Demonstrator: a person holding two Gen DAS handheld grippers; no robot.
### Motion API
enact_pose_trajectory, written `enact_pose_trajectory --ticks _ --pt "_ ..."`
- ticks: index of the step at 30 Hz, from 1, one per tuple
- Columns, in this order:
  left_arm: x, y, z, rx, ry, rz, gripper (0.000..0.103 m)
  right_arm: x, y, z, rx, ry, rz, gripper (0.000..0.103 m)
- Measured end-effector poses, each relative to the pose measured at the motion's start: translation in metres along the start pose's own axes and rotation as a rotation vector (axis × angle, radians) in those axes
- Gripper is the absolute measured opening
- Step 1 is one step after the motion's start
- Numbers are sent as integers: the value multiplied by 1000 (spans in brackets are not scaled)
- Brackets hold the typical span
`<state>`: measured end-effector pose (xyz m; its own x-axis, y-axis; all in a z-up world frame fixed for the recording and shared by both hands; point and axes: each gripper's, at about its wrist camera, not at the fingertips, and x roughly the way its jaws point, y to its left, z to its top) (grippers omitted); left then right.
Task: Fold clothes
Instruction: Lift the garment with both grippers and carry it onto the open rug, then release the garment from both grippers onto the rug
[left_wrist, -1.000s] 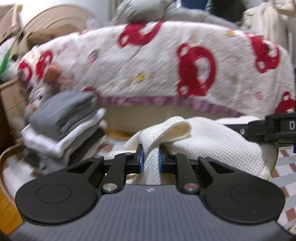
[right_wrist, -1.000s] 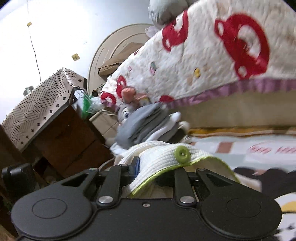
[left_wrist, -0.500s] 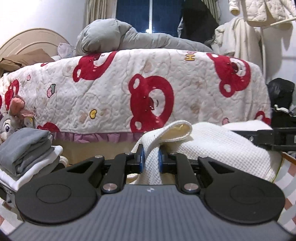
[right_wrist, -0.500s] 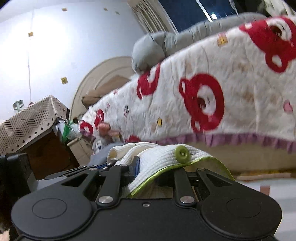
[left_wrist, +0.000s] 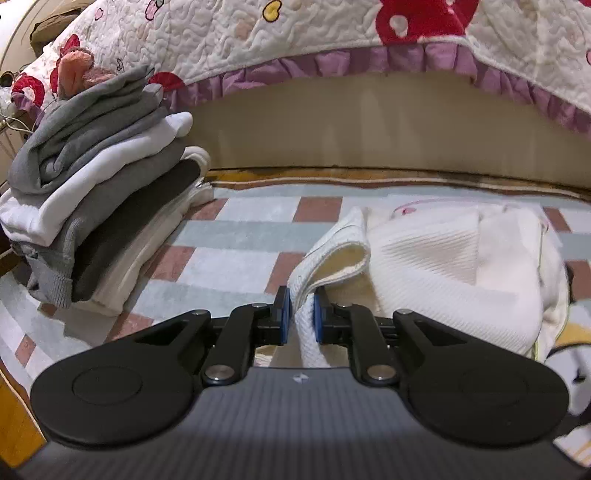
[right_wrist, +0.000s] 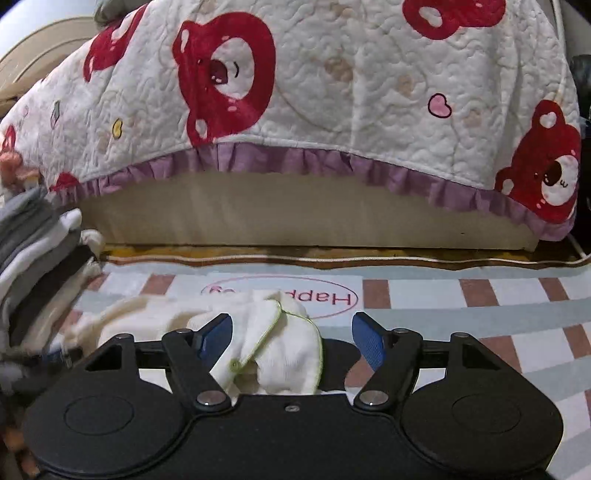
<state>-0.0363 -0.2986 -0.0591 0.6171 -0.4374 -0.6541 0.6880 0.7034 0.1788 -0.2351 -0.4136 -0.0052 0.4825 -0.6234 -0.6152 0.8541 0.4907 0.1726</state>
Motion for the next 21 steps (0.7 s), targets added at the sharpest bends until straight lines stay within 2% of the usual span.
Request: enact_pose_trajectory --ticks 4,11,14,16,19,20,21 --pt "-5 2 1 46 -24 -17 12 11 -1 3 74 42 98 77" --pt "-9 11 26 49 -70 -17 12 49 -14 -25 128 296 192 77" --pt "-12 22 36 39 -85 -31 11 55 -15 -31 129 339 207 77" --pt "-19 35 40 -33 -87 -81 11 59 -15 -35 129 366 216 77" --pt "-35 54 41 -140 -110 -197 10 59 -12 -34 121 365 235 77" --pt "-39 53 39 -105 -145 -166 8 60 -12 -33 123 366 250 77" --pt "-43 53 38 -68 -181 -133 2 61 -12 -33 124 368 265 77"
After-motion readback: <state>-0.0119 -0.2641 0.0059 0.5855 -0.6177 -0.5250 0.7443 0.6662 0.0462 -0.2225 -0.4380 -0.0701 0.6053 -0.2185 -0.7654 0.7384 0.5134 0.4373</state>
